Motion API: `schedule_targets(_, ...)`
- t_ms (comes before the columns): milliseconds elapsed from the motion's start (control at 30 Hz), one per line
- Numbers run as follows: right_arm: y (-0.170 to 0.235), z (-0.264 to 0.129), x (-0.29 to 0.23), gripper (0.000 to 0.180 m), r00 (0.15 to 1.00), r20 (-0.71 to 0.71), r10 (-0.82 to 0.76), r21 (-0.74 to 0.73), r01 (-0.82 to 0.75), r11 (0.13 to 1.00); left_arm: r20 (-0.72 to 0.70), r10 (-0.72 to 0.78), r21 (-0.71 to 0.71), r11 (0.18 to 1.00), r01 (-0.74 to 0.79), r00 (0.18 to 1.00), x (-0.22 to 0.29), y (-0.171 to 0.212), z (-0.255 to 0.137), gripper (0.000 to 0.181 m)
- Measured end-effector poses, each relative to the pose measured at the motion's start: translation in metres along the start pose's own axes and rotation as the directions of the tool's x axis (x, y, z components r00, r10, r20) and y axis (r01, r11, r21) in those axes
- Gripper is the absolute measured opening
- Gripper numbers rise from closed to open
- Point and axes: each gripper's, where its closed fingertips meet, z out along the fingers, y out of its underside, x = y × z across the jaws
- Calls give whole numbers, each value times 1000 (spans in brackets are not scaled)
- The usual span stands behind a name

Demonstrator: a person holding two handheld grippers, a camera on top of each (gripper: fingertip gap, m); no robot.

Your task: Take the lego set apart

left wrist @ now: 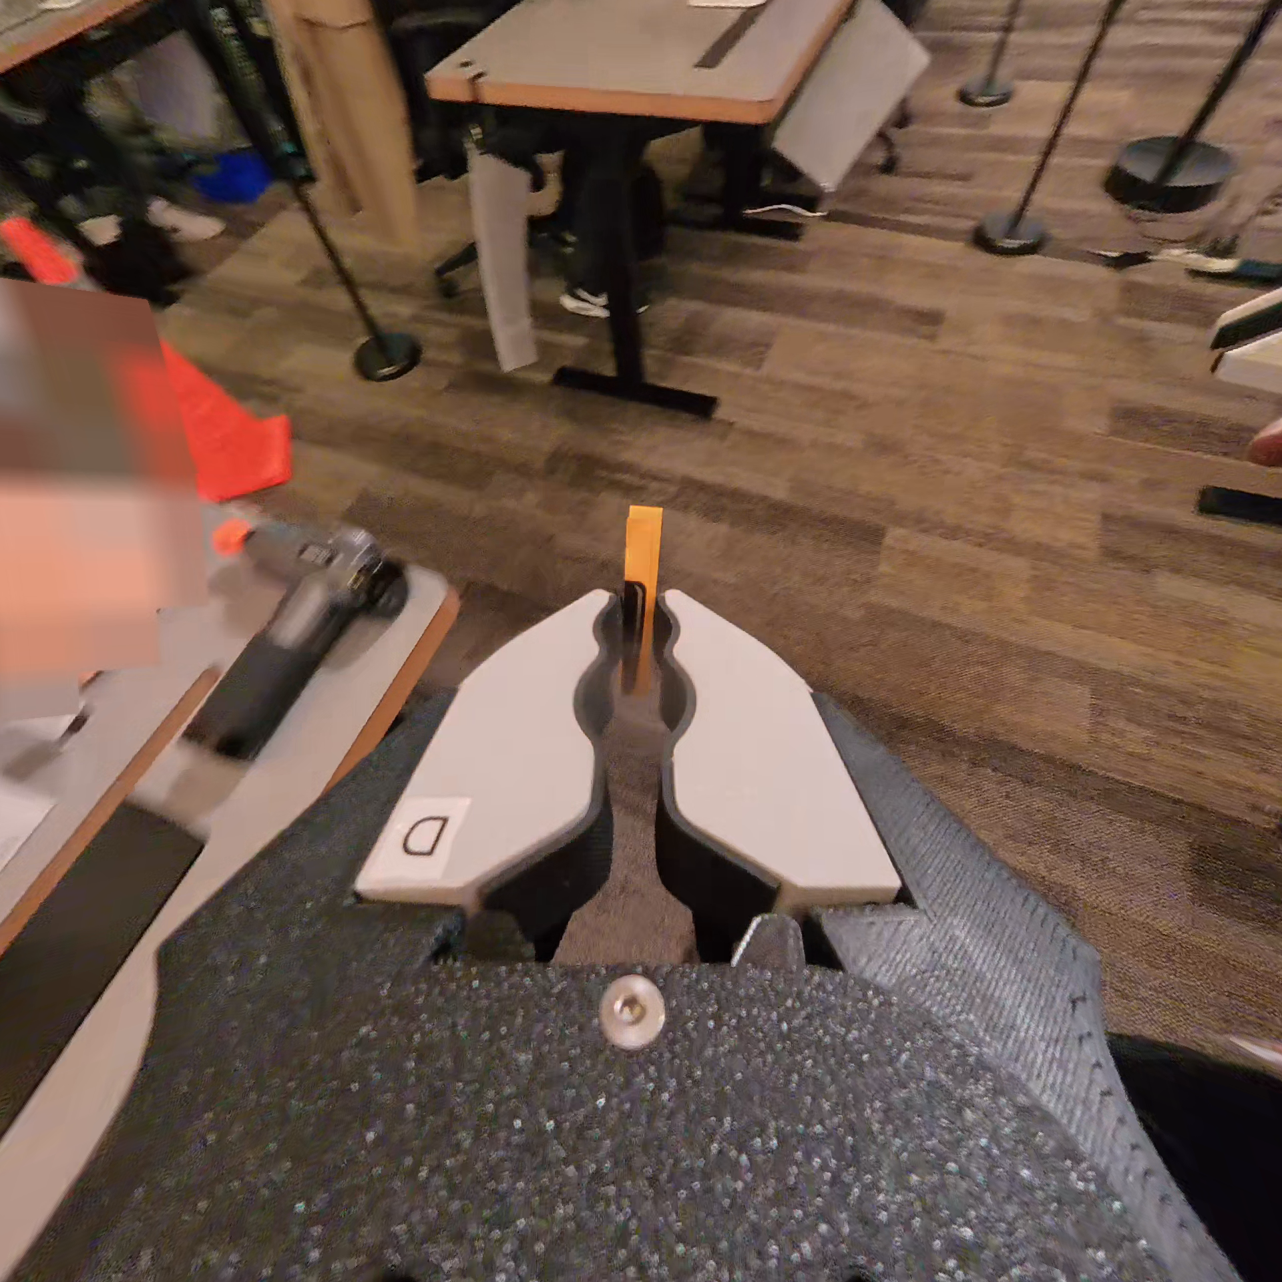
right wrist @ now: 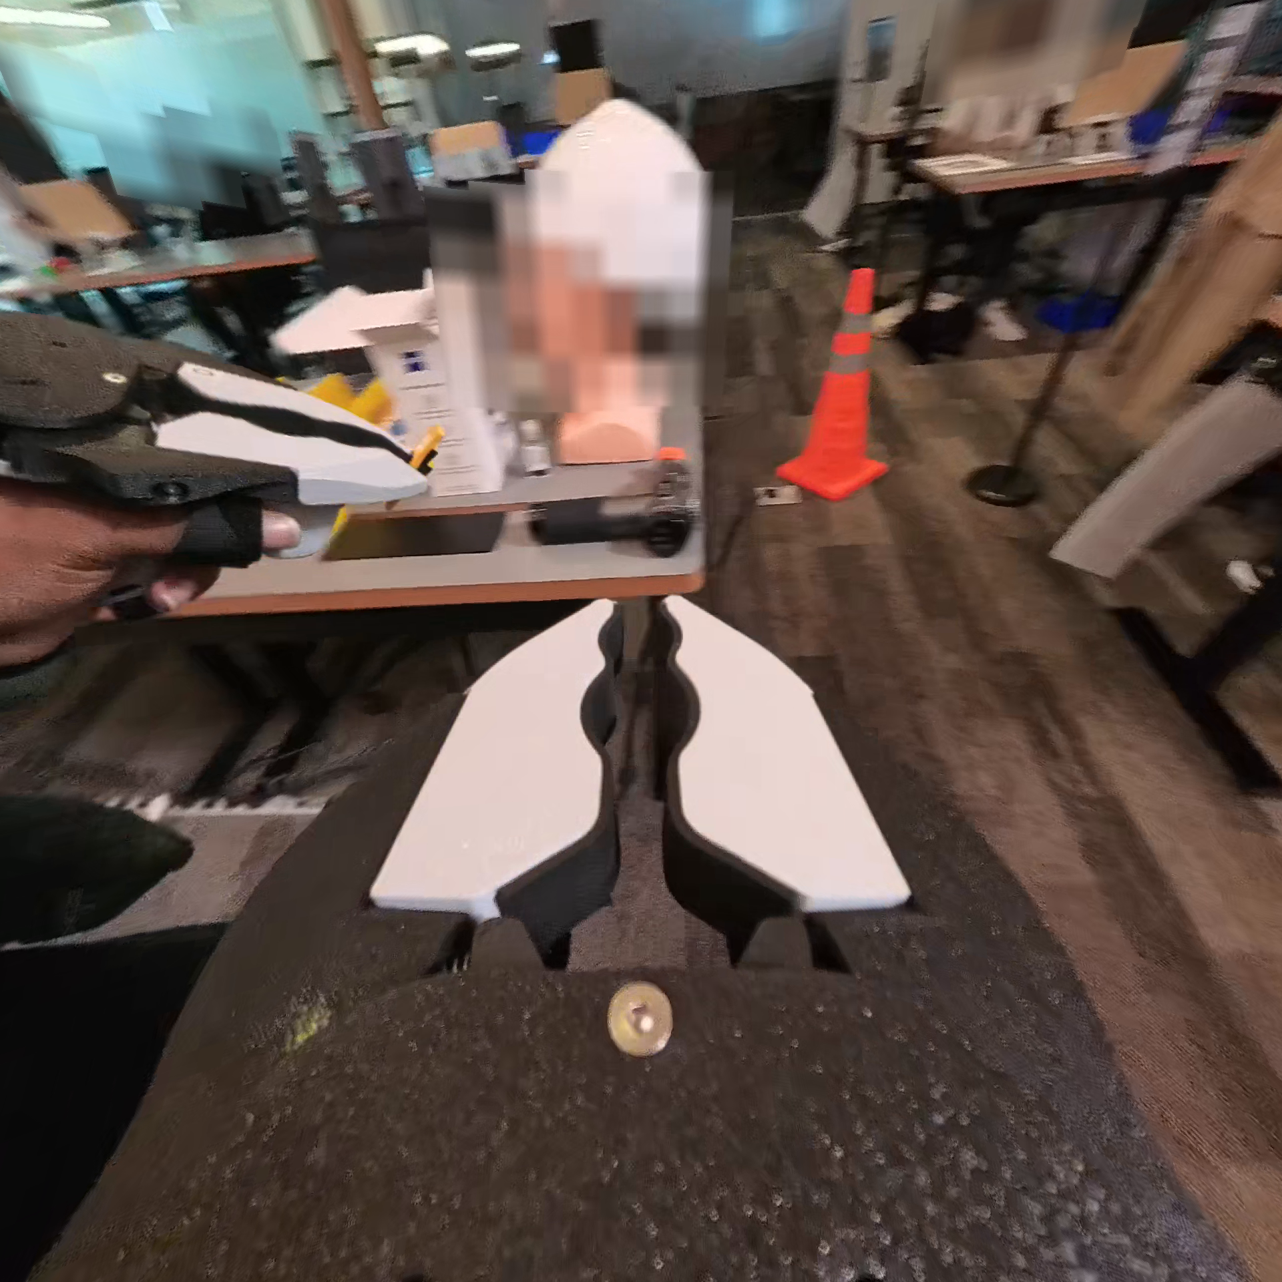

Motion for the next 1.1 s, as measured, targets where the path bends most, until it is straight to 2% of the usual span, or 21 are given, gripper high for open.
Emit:
schedule_targets(133,1,17,106,8,993,-113,36,-6,-37,999,-110,21,12,1000,-20,994,10,-51,126,9)
schedule_targets(233,3,49,188,7,987,-160,-1,-33,-5,999,-157,14,37,999,-9,988,-2,-85,229,9)
schedule_targets(400,-23,128,321,5,974,-217,-70,-137,41,990,-200,-133,17,990,139,971,-64,-150,389,9)
schedule_targets(567,-90,236,423,4,980,-160,-118,-161,92,983,-160,-185,22,981,191,970,-152,-230,492,9)
schedule_targets(700,-119,349,489,4,995,-41,-86,-154,79,985,-54,-199,43,979,201,979,-242,-269,556,9)
schedule_targets(900,-146,560,557,3,965,211,-158,-136,189,972,159,-314,33,949,313,936,-407,-260,645,9)
schedule_targets(1000,-174,673,574,3,925,347,-153,-127,208,970,281,-371,12,924,383,885,-503,-261,669,9)
schedule_targets(1100,-225,790,569,3,855,495,-153,-107,235,966,411,-401,78,910,407,819,-605,-283,667,8)
